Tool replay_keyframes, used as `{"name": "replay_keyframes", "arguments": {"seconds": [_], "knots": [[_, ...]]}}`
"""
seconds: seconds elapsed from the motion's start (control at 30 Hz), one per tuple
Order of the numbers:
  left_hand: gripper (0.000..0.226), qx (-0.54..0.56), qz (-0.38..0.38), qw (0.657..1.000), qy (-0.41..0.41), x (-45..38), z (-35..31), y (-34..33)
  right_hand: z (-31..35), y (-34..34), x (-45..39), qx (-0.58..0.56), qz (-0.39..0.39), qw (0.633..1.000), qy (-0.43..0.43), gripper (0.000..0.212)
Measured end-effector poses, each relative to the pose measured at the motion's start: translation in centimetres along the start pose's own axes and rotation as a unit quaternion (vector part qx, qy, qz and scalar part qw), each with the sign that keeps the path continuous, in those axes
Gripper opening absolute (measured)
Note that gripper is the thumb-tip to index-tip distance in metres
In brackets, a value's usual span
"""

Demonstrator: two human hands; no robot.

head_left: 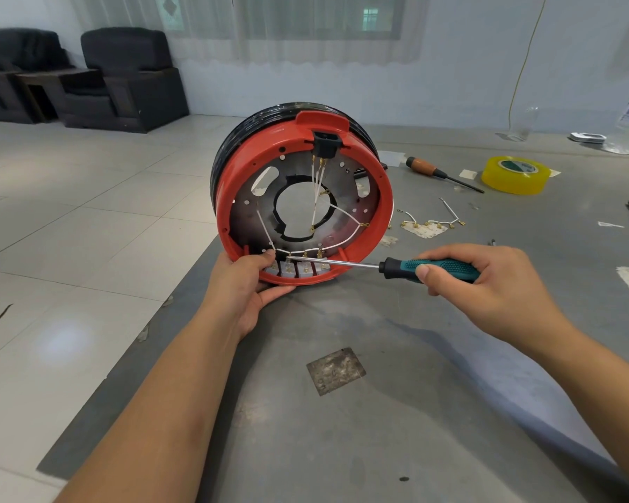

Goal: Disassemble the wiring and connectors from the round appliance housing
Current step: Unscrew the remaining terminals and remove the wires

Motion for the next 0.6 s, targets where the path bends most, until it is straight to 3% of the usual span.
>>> {"name": "replay_keyframes", "arguments": {"seconds": [0.4, 0.6], "knots": [[0.041, 0.007, 0.006, 1.0, 0.003, 0.09, -0.1, 0.04, -0.27, -0.13, 0.0, 0.015, 0.0, 1.0, 0.0, 0.009], [0.033, -0.001, 0.002, 1.0, 0.003, 0.13, -0.06, -0.02, 0.34, -0.05, 0.54, 0.042, -0.029, 0.998, 0.038, 0.017]]}}
Point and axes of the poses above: each hand's wrist, its own x-axis away from the middle knuckle, its own y-axis out of the back of the hand, z = x × y, the point moved 5 cm from there along -x, towards the middle knuckle, and after that the axes turned 11 degrees about -y, right-handed, at the moved point
